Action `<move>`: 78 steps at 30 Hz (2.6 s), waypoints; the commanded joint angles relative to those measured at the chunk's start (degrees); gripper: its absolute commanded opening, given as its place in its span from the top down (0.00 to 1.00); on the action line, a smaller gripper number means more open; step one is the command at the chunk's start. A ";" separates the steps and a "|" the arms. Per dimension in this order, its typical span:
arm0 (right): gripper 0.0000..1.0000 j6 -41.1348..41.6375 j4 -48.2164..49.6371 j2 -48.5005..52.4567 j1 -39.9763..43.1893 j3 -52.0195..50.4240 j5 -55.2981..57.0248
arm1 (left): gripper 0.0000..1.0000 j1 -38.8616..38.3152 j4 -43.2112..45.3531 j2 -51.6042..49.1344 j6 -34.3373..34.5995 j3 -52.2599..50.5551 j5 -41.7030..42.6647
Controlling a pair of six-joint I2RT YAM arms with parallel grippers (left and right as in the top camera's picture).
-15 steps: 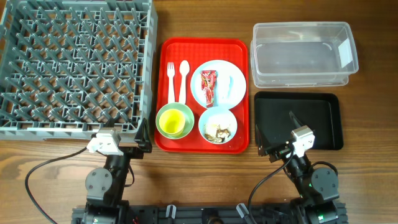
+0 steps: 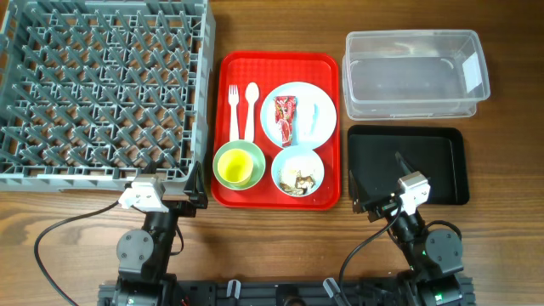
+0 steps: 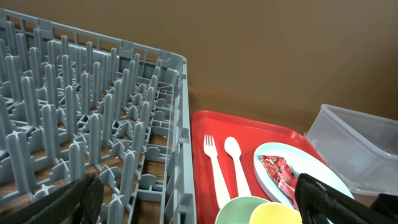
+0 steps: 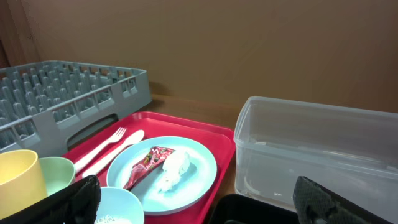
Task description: Sort waste into correct bins and load items into the dishwasher rack
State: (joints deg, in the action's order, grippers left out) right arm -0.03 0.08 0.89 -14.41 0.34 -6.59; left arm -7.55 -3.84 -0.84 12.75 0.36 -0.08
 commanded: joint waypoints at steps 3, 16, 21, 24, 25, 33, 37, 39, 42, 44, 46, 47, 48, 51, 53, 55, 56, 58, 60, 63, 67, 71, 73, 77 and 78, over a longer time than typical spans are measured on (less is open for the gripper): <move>0.00 0.20 0.33 -0.09 0.31 -0.04 0.57 | 0.00 -0.11 -0.39 0.46 -0.33 -0.04 0.70; 0.00 0.20 0.33 -0.09 0.31 -0.04 0.55 | 0.00 -0.11 -0.39 0.46 -0.33 -0.04 0.70; 0.00 0.17 0.33 -0.09 0.31 -0.04 0.57 | 0.00 -0.11 -0.39 0.46 -0.33 -0.04 0.70; 0.00 0.17 0.33 -0.09 0.31 -0.04 0.55 | 0.00 -0.11 -0.39 0.46 -0.33 -0.02 0.70; 0.00 0.17 0.33 -0.09 0.28 -0.04 0.57 | 0.00 -0.11 -0.39 0.46 -0.33 -0.04 0.70; 0.00 0.17 0.33 -0.09 0.31 -0.04 0.57 | 0.00 -0.11 -0.39 0.46 -0.33 -0.02 0.70; 0.00 0.17 0.33 -0.09 0.31 -0.04 0.57 | 0.00 -0.11 -0.39 0.46 -0.33 -0.02 0.70; 0.00 0.17 0.33 -0.09 0.31 -0.04 0.55 | 0.00 -0.11 -0.39 0.46 -0.33 -0.04 0.70; 0.00 0.31 0.37 -0.09 0.31 -0.04 0.46 | 0.00 -0.11 0.57 0.46 -0.22 -0.04 2.75; 0.00 4.00 0.55 -0.09 0.28 -0.04 -1.25 | 0.00 -0.13 -0.22 0.39 0.39 -0.04 6.40; 0.00 13.16 0.83 -0.09 0.28 -0.04 -4.20 | 0.00 -0.11 0.50 -0.57 6.49 -0.02 9.79; 0.00 16.24 1.46 -0.09 0.28 -0.02 -8.31 | 0.00 -0.11 2.43 -0.72 10.91 -0.02 10.80; 0.00 16.96 2.05 -0.09 0.28 0.11 -11.45 | 0.00 -0.11 5.88 -0.72 15.08 -0.02 12.26; 0.00 16.48 2.51 -0.09 0.28 3.08 -16.79 | 0.00 -0.11 20.79 -0.72 18.40 -0.02 13.84; 0.00 15.52 1.51 -0.07 0.28 7.54 -16.87 | 0.00 -0.11 29.70 -0.72 18.38 0.17 13.75; 0.00 12.59 -1.55 0.72 0.28 13.11 -16.81 | 0.00 -0.11 31.93 -0.74 18.40 2.12 13.81; 0.00 11.21 -3.50 1.75 0.28 15.96 -16.81 | 0.00 -0.11 30.08 -0.81 18.40 3.67 14.23; 0.00 8.17 -9.88 5.90 0.28 23.26 -16.83 | 0.00 -0.11 23.37 -1.81 18.21 7.93 14.64; 0.00 5.22 -17.81 12.39 0.28 31.78 -16.76 | 0.00 -0.11 15.85 -4.20 17.49 13.60 14.64; 0.00 3.87 -32.28 26.32 0.28 48.24 -16.61 | 0.00 -0.11 -1.25 -12.92 15.96 28.17 14.62; 0.00 3.04 -54.71 46.71 0.28 73.07 -16.68 | 0.00 -0.11 -27.71 -30.64 10.97 53.07 15.08; 0.00 10.01 -64.48 61.79 0.28 87.86 -22.36 | 0.00 -0.11 -58.16 -50.25 9.49 78.93 15.06; 0.00 16.39 -64.19 65.05 0.28 87.84 -24.59 | 0.00 -0.11 -63.65 -54.14 10.03 81.72 15.61; 0.06 21.27 -63.41 71.34 -0.85 87.82 -26.99 | 0.00 -0.11 -70.38 -58.14 9.97 81.79 15.82; 0.09 20.81 -64.19 73.31 -2.36 87.82 -26.23 | 0.00 -0.11 -71.45 -59.21 9.99 81.79 14.95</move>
State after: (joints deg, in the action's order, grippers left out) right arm 17.10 -63.37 70.70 -14.39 87.33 -29.87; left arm -7.55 -73.14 -58.08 24.01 81.36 14.92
